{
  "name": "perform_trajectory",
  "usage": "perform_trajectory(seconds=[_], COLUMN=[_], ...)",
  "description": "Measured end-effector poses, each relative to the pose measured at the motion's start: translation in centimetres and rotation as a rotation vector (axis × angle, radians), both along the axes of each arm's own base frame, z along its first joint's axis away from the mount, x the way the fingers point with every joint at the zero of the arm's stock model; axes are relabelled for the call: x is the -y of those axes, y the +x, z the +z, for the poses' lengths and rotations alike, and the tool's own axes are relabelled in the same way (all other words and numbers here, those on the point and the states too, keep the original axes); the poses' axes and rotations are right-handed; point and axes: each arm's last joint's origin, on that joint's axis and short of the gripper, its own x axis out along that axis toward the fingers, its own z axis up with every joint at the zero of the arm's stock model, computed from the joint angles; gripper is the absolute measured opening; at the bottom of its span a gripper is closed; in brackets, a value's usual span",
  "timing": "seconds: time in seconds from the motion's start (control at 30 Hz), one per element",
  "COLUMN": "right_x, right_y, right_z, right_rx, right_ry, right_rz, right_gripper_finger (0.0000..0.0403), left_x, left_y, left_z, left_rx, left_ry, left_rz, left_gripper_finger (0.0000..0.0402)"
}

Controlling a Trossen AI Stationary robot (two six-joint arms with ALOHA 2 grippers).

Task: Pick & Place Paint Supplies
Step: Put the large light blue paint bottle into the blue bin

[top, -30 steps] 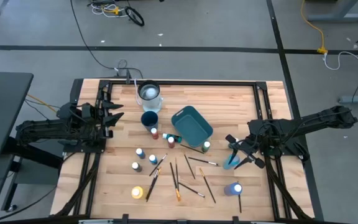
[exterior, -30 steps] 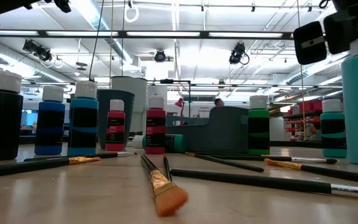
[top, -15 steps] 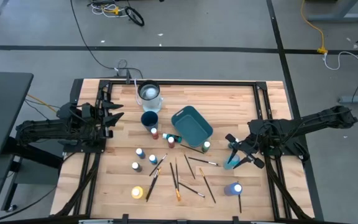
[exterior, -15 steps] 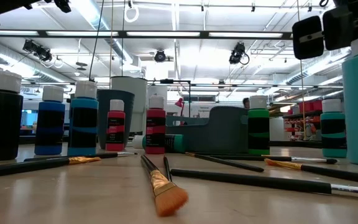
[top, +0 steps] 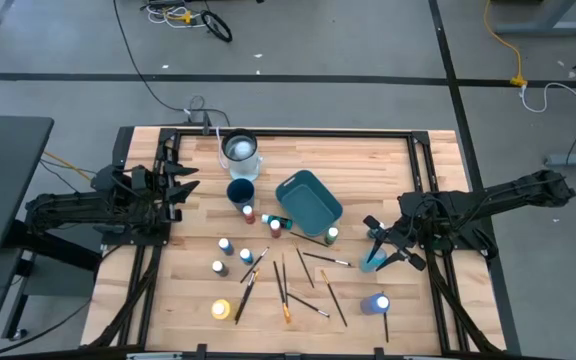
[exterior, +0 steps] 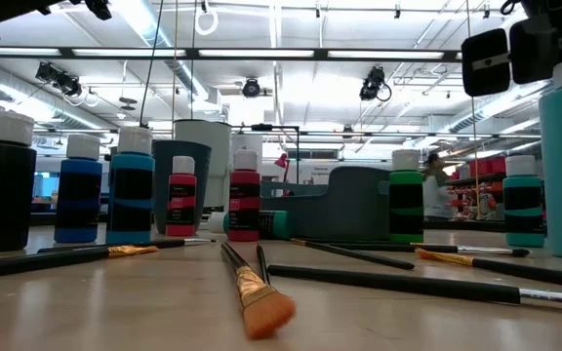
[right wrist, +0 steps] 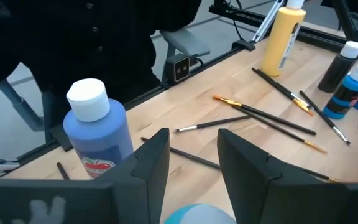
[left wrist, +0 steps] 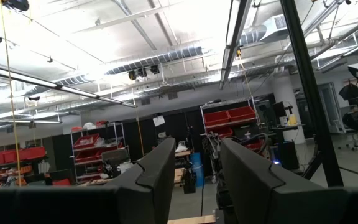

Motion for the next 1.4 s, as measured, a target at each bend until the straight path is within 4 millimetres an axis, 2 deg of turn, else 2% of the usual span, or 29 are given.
perform_trajectory(seconds=[0.33, 0.47, 0.77, 0.9, 1.0, 1.1, 1.4], right_x=[0.0, 0.1, 0.1, 0.1, 0.0, -0.1, 0.1], right_y=[0.1, 0.2, 0.9, 0.9, 0.7, 0.6, 0.7], right_z=[0.1, 0.2, 2.2, 2.4, 2.3, 2.2, 1.7], right_rx=[0.044, 0.031, 0.243, 0.188, 0.152, 0.137, 0.114], right_ry=[-0.020, 0.005, 0.042, 0.126, 0.159, 0.162, 0.117], right_rz=[0.008, -0.046, -0.113, -0.140, -0.067, -0.032, -0.115], right_gripper_finger=[0.0139, 0.0139, 0.0139, 0.0139, 0.0139, 0.0139, 0.0139], left_x=[0.0, 0.0, 0.0, 0.0, 0.0, 0.0, 0.0], left_y=[0.0, 0.0, 0.0, 0.0, 0.0, 0.0, 0.0], left_z=[0.0, 0.0, 0.1, 0.0, 0.0, 0.0, 0.0], left_rx=[0.000, 0.000, 0.006, 0.006, 0.006, 0.006, 0.006], left_ry=[0.000, 0.000, -0.001, -0.001, -0.001, -0.001, -0.001], left_rz=[0.000, 0.000, 0.003, 0.004, 0.004, 0.003, 0.004], left_gripper_finger=[0.0137, 0.0137, 0.0137, 0.0137, 0.0137, 0.0137, 0.0137])
